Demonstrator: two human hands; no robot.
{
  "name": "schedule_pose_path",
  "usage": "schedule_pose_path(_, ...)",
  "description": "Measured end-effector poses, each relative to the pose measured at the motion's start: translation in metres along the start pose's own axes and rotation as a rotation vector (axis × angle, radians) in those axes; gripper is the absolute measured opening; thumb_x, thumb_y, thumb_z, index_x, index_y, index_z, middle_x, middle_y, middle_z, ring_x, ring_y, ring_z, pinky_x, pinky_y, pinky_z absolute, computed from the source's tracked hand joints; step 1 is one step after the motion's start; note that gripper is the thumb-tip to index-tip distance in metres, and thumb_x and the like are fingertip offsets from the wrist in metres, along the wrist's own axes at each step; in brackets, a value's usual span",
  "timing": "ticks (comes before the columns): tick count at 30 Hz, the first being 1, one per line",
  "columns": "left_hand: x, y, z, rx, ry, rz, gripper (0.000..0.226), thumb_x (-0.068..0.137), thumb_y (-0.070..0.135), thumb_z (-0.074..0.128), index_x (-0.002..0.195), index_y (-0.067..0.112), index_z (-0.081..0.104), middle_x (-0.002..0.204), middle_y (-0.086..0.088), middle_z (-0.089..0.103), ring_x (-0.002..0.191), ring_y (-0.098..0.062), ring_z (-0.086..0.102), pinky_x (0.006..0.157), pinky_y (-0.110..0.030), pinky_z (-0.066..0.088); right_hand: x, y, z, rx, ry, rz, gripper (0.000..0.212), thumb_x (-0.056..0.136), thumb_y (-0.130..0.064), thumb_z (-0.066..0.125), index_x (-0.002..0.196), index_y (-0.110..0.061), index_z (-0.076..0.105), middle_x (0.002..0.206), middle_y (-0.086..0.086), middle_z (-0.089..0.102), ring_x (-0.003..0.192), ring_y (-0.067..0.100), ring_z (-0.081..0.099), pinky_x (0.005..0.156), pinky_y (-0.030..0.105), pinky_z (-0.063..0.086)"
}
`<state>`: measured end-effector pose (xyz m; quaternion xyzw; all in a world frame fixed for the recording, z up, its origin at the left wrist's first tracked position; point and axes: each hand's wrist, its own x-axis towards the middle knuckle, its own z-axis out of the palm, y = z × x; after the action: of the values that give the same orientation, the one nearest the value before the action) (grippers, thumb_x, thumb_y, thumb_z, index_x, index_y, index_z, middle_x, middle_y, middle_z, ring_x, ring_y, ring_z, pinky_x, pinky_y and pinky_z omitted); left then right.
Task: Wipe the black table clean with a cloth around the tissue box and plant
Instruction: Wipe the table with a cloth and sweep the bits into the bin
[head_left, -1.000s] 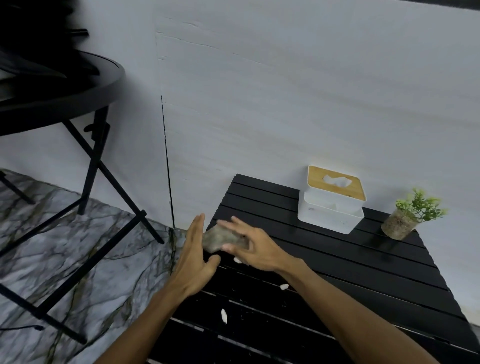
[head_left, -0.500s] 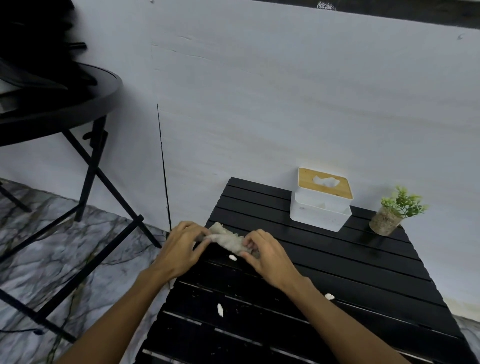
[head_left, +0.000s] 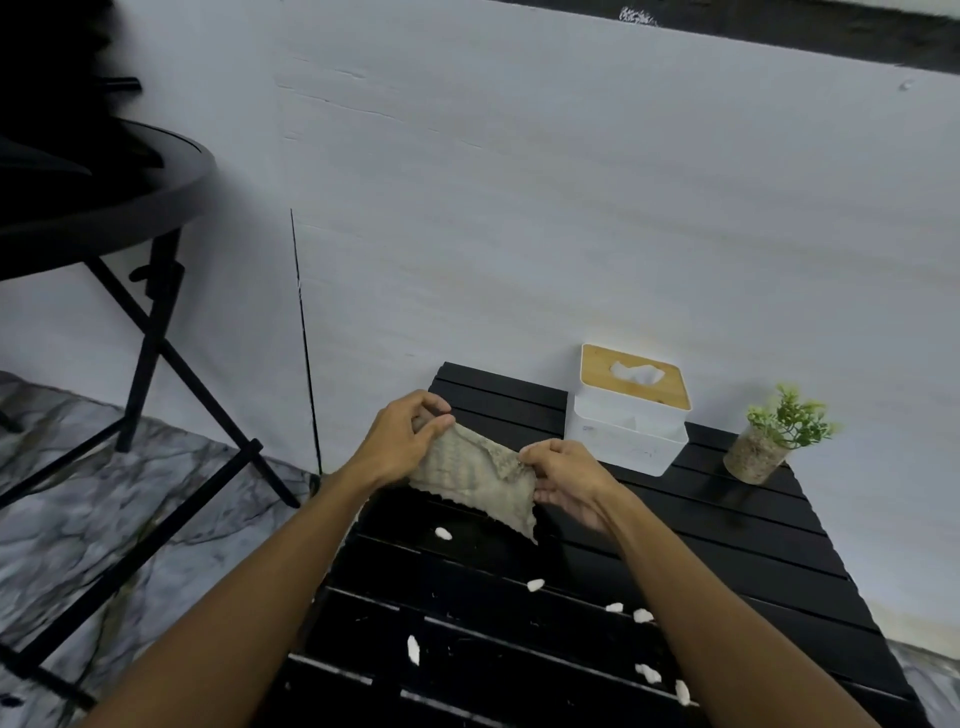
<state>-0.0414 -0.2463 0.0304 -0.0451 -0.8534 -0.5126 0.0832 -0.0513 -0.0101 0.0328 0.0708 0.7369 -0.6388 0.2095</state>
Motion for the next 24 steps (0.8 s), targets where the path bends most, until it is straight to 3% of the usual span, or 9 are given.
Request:
schedule_pose_path(4, 0.030, -0.009, 0.018, 0.026, 0.007, -0.067, 0.029, 0.083, 0.032, 0.074, 0.108, 0.024, 0.062, 0.091, 0.006, 0.060, 0.087, -0.012, 0.057, 0.069, -0.015, 0.039, 0.021, 0.008, -0.004, -0.395, 0.328, -0.166, 0.005, 0.090, -0.013, 0.068, 0.090, -0.009, 0.068, 0.083, 0.002, 0.069, 0.069, 0.015, 0.063, 0.061, 0.029, 0.052)
schedule_pose_path(8, 0.048, -0.017, 0.033, 0.071, -0.019, -0.113, 0.046, 0.080, 0.022, 0.078, 0.121, 0.021, 0.056, 0.102, -0.002, 0.061, 0.095, -0.019, 0.059, 0.081, -0.025, 0.044, 0.018, 0.020, 0.000, -0.871, 0.519, -0.578, 0.007, 0.095, -0.029, 0.061, 0.091, -0.024, 0.063, 0.088, -0.009, 0.065, 0.081, 0.012, 0.059, 0.071, 0.033, 0.051)
schedule_pose_path(11, 0.054, -0.024, 0.035, 0.097, 0.007, -0.090, 0.051, 0.079, 0.015, 0.078, 0.124, 0.019, 0.055, 0.111, -0.003, 0.061, 0.102, -0.020, 0.060, 0.091, -0.030, 0.049, 0.017, 0.032, 0.004, -1.063, 0.196, -0.973, 0.021, 0.102, -0.032, 0.050, 0.117, -0.026, 0.064, 0.116, -0.010, 0.065, 0.111, 0.013, 0.056, 0.095, 0.037, 0.046)
schedule_pose_path(13, 0.051, -0.027, 0.032, 0.103, 0.017, -0.064, 0.049, 0.081, 0.011, 0.075, 0.125, 0.018, 0.056, 0.118, -0.004, 0.059, 0.101, -0.020, 0.061, 0.090, -0.030, 0.050, 0.022, 0.039, 0.009, -1.201, -0.054, -0.889, 0.039, 0.107, -0.042, 0.035, 0.143, -0.035, 0.047, 0.149, -0.011, 0.048, 0.145, 0.013, 0.033, 0.121, 0.040, 0.024)
schedule_pose_path(15, 0.044, -0.030, 0.026, 0.104, 0.042, -0.037, 0.044, 0.086, 0.009, 0.069, 0.127, 0.016, 0.055, 0.125, -0.004, 0.057, 0.093, -0.019, 0.063, 0.084, -0.027, 0.050, 0.032, 0.044, 0.008, -1.314, -0.138, -0.727, 0.052, 0.106, -0.055, 0.018, 0.156, -0.043, 0.021, 0.166, -0.012, 0.021, 0.156, 0.017, 0.003, 0.126, 0.046, -0.001)
schedule_pose_path(16, 0.040, -0.030, 0.022, 0.099, 0.070, -0.024, 0.042, 0.088, 0.009, 0.066, 0.128, 0.016, 0.055, 0.127, -0.003, 0.056, 0.091, -0.017, 0.062, 0.082, -0.026, 0.050, 0.036, 0.044, 0.008, -1.356, -0.134, -0.686, 0.058, 0.103, -0.061, 0.011, 0.157, -0.044, 0.014, 0.168, -0.012, 0.013, 0.156, 0.019, -0.004, 0.126, 0.050, -0.005)
schedule_pose_path(18, 0.028, -0.031, 0.011, 0.074, 0.148, -0.008, 0.037, 0.092, 0.011, 0.061, 0.127, 0.019, 0.055, 0.127, 0.001, 0.055, 0.094, -0.013, 0.061, 0.077, -0.021, 0.049, 0.042, 0.039, 0.009, -1.371, -0.092, -0.670, 0.071, 0.095, -0.070, 0.000, 0.158, -0.042, 0.013, 0.169, -0.010, 0.009, 0.156, 0.021, -0.008, 0.125, 0.054, -0.007)
schedule_pose_path(21, 0.005, -0.037, -0.004, 0.091, 0.247, 0.003, 0.031, 0.095, 0.011, 0.055, 0.124, 0.021, 0.057, 0.122, 0.005, 0.056, 0.093, -0.005, 0.057, 0.074, -0.016, 0.046, 0.051, 0.027, 0.020, -1.342, -0.059, -0.686, 0.079, 0.094, -0.076, 0.008, 0.160, -0.033, 0.015, 0.169, -0.007, 0.010, 0.156, 0.021, -0.009, 0.124, 0.054, -0.007)
schedule_pose_path(24, -0.022, -0.046, -0.011, 0.166, 0.233, -0.003, 0.032, 0.095, 0.008, 0.050, 0.123, 0.021, 0.057, 0.123, 0.004, 0.057, 0.099, -0.013, 0.057, 0.084, -0.029, 0.049, 0.064, 0.023, 0.040, -1.361, -0.139, -0.657, 0.072, 0.096, -0.075, 0.017, 0.159, -0.043, 0.002, 0.170, -0.007, 0.004, 0.156, 0.022, -0.009, 0.125, 0.054, -0.006)
